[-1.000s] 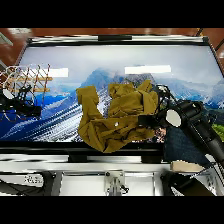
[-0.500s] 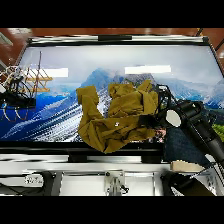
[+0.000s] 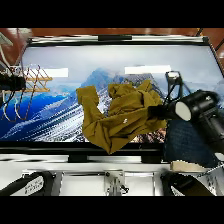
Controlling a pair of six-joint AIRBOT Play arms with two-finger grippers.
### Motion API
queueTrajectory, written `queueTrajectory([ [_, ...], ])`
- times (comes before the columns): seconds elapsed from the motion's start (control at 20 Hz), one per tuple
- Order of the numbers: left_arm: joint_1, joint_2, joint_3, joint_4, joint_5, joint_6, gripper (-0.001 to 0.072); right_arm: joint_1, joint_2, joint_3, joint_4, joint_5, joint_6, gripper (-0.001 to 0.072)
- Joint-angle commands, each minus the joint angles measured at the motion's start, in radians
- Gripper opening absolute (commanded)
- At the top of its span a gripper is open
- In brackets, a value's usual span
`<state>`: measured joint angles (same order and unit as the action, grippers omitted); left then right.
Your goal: Fold the shirts.
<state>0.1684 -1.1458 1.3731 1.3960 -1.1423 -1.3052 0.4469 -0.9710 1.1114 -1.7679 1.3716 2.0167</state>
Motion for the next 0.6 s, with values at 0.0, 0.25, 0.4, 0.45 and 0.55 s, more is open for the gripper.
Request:
queueTrajectory([
  [0.0, -0.224, 0.173, 0.005, -0.026, -0.146, -0.045, 0.0047, -0.054, 0.0, 0.085, -0.045, 0.008, -0.059, 0.0065],
  [0.25, -0.671, 0.346, -0.145, 0.14, -0.403, -0.211, 0.0045, -0.142, -0.023, 0.086, -0.045, -0.038, -0.111, 0.0065],
  [0.4, -0.974, 0.394, -0.257, 0.141, -0.505, -0.231, 0.0045, -0.193, -0.04, 0.086, -0.043, -0.051, -0.128, 0.0065],
  [0.45, -1.083, 0.395, -0.283, 0.142, -0.516, -0.253, 0.0045, -0.205, -0.042, 0.086, -0.037, -0.054, -0.142, 0.0065],
  [0.55, -1.253, 0.383, -0.319, 0.156, -0.515, -0.343, 0.0045, -0.218, -0.041, 0.086, -0.036, -0.051, -0.159, 0.0065],
])
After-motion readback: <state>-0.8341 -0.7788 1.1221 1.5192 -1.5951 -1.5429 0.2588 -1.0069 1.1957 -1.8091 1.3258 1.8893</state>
